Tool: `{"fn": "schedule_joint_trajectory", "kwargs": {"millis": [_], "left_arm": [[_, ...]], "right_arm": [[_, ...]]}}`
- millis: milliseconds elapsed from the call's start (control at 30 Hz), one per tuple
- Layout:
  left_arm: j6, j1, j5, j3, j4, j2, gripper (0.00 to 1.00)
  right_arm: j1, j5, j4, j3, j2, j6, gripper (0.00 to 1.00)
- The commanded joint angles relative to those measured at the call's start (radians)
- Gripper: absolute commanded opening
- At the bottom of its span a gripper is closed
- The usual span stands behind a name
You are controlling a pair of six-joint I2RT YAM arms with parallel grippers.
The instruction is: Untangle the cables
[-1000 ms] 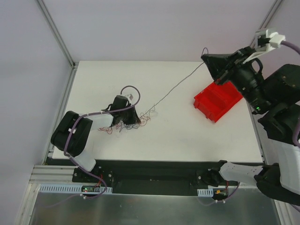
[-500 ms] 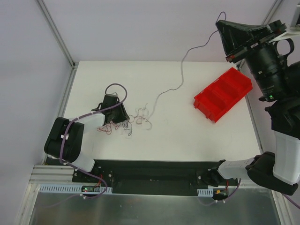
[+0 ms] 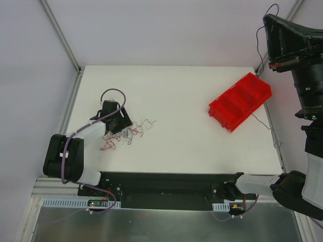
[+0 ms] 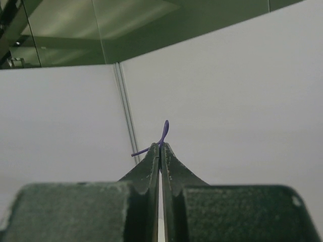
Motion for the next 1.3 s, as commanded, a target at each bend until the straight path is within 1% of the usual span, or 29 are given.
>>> {"fn": "schedule_joint_trajectory", "kwargs": {"millis": [0, 133, 267, 367, 500, 567, 667, 733, 867, 967, 1100, 1267], "left_arm": [[0.039, 0.007, 0.041, 0.028, -0.037, -0.125, 0.72], [0.076, 0.002, 0.133, 0.056, -0.052, -0.23, 0.79], [0.09, -0.002, 0.232, 0.114, -0.071, -0.299, 0.82], [0.096, -0.002, 0.312, 0.155, -0.081, -0.328, 0.82], [0.107, -0.004, 0.416, 0.22, -0.08, -0.334, 0.82], [0.113, -0.005, 0.465, 0.264, -0.081, -0.327, 0.83], [0.131, -0.007, 0.544, 0.35, -0.086, -0.299, 0.87], [0.136, -0.01, 0.6, 0.41, -0.097, -0.276, 0.87], [0.154, -0.01, 0.677, 0.506, -0.104, -0.219, 0.87], [0.179, -0.01, 0.705, 0.54, -0.132, -0.169, 0.87], [0.205, -0.01, 0.71, 0.493, -0.135, -0.152, 0.86], [0.236, -0.005, 0.697, 0.422, -0.141, -0.176, 0.86]], "right_arm": [[-0.003, 0.005, 0.018, -0.156, -0.073, -0.04, 0.0], [-0.005, 0.032, 0.005, -0.302, -0.174, -0.055, 0.0], [-0.003, 0.064, 0.004, -0.494, -0.255, -0.051, 0.0], [-0.003, 0.108, -0.028, -0.604, -0.297, -0.038, 0.0], [-0.003, 0.151, -0.08, -0.732, -0.341, -0.012, 0.0], [-0.003, 0.148, -0.108, -0.782, -0.36, 0.003, 0.0], [-0.005, 0.131, -0.119, -0.908, -0.397, 0.012, 0.0], [-0.005, 0.131, -0.142, -0.986, -0.407, 0.024, 0.0], [-0.005, 0.082, -0.206, -1.129, -0.391, 0.07, 0.0], [-0.003, 0.041, -0.228, -1.238, -0.348, 0.116, 0.0], [-0.003, 0.027, -0.28, -1.31, -0.204, 0.159, 0.01], [-0.002, 0.055, -0.187, -1.367, -0.05, 0.172, 0.01]]}}
